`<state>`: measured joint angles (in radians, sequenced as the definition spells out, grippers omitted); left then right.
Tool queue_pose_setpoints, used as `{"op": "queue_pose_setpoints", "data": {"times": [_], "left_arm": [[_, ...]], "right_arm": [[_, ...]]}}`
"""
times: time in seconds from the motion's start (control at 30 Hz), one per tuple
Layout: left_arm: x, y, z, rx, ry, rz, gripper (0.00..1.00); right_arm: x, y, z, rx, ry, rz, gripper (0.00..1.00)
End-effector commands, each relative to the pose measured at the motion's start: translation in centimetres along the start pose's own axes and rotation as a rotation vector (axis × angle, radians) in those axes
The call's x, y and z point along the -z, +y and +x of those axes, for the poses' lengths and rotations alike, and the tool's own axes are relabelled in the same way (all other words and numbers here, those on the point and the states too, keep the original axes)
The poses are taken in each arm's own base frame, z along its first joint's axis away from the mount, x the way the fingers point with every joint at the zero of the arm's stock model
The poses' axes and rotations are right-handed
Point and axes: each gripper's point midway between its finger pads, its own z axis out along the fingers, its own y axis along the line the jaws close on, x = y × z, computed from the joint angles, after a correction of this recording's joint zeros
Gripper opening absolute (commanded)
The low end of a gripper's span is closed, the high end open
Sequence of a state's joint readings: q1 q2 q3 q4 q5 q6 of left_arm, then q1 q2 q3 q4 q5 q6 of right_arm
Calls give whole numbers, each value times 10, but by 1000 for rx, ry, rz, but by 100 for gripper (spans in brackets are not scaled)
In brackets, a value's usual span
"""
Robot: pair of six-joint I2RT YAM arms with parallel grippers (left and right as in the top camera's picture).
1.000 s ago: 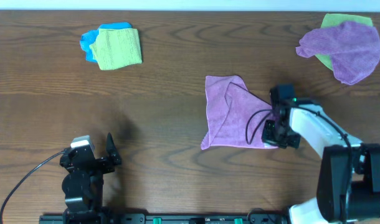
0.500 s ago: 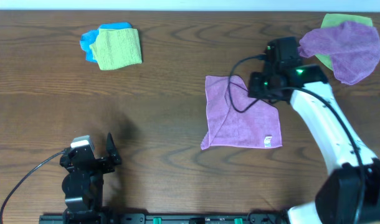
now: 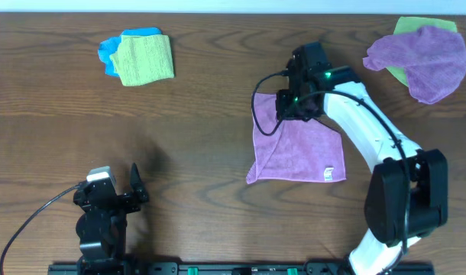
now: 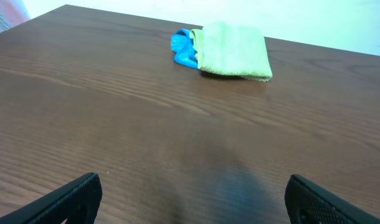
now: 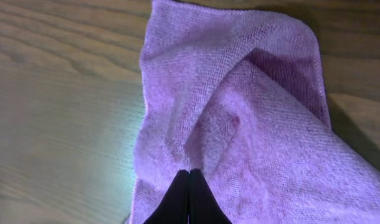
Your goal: Fold the cloth
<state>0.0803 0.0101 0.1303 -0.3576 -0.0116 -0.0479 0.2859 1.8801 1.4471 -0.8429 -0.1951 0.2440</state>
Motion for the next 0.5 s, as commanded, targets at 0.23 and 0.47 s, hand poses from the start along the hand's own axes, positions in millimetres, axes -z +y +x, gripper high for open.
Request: {"op": "queue_pose_setpoints", "data": {"times": [0.23, 0.47], "left_arm": [[-3, 3, 10, -14, 22, -13, 95], [6, -56, 5, 68, 24, 327, 95]], "right_arm": [[12, 5, 4, 79, 18, -8, 1], [43, -21, 10, 105, 19, 159, 67]]}}
